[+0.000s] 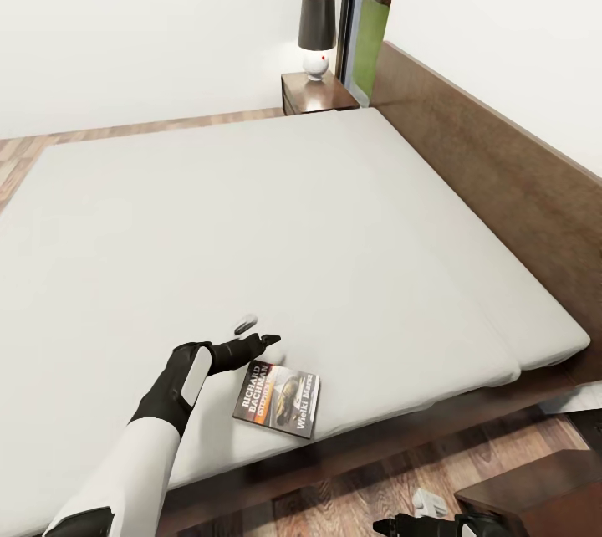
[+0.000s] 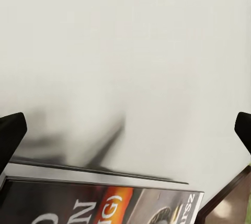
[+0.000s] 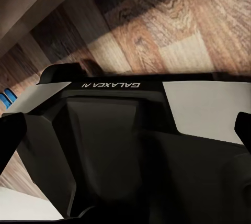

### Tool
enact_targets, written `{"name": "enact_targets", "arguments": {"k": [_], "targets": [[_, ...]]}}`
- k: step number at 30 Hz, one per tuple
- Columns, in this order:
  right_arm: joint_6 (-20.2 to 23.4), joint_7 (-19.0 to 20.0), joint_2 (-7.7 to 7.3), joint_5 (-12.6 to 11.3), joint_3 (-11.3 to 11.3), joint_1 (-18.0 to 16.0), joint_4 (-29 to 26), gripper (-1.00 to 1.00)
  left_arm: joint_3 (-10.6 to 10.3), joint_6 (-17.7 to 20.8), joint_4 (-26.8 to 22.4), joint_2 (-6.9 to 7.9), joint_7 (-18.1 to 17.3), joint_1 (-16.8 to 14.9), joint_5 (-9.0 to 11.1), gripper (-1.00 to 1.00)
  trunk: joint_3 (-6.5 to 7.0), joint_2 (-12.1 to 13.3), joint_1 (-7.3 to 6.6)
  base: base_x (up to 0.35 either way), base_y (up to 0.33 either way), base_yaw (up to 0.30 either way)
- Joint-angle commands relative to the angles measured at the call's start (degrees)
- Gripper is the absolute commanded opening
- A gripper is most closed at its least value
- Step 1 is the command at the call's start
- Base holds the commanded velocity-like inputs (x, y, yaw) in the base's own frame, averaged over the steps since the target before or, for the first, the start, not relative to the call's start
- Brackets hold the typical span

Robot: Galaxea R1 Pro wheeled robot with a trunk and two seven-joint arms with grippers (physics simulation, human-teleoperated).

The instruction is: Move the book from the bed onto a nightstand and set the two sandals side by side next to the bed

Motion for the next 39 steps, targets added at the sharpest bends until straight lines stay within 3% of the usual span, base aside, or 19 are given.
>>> {"name": "enact_targets", "arguments": {"k": [1, 39], "targets": [[0.35, -0.02, -0.06, -0.59, 0.41, -0.01, -0.08, 1.00, 0.31, 0.43, -0.04, -0.08, -0.17, -0.04, 0.03, 1.00, -0.03, -0.02, 0.00, 0.000, 0.000, 0.000], [0.35, -0.02, -0.06, -0.59, 0.38, -0.01, -0.08, 1.00, 0.38, 0.43, -0.04, -0.08, -0.17, -0.04, 0.03, 1.00, -0.03, -0.02, 0.00, -0.030, 0.006, 0.000]]}}
